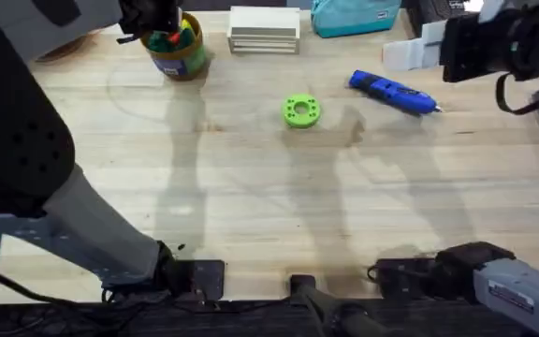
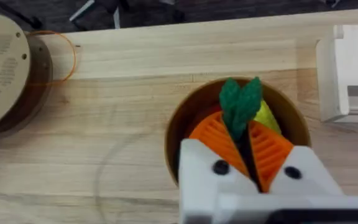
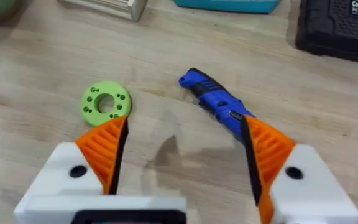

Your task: Pick up the gripper from the table and insert it into the empty holder that is missing its gripper. Then pick up a screw, insert it into the mounting hole, and use the screwdriver to tighten it. Finally, clean up the table by picking up the vegetable and placing it into the bucket.

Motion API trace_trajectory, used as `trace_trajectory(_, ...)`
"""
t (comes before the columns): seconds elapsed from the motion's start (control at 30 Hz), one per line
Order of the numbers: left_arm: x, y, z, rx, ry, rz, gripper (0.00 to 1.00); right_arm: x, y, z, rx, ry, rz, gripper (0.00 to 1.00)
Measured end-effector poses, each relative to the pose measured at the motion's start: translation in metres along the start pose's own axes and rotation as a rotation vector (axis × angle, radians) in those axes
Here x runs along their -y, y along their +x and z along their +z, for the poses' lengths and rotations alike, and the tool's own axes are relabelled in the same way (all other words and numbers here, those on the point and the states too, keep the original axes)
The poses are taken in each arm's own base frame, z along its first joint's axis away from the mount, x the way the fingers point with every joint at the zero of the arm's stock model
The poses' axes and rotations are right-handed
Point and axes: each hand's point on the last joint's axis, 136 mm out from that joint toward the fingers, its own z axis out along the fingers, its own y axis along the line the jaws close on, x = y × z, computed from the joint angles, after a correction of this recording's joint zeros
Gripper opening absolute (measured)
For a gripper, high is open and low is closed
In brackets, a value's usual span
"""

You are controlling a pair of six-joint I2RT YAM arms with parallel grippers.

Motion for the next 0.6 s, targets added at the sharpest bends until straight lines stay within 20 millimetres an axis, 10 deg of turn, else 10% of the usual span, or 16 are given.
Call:
trace_trajectory(0.4, 0.000, 0.000, 0.000, 0.002, 0.000, -0.001, 0.496, 0.000, 0.000, 0.000, 0.000, 0.000, 0.000, 0.989)
trace_trajectory(0.6, -0.001, -0.008, -0.045, -0.010, 0.008, 0.002, 0.556, 0.000, 0.000, 0.000, 0.000, 0.000, 0.000, 0.989)
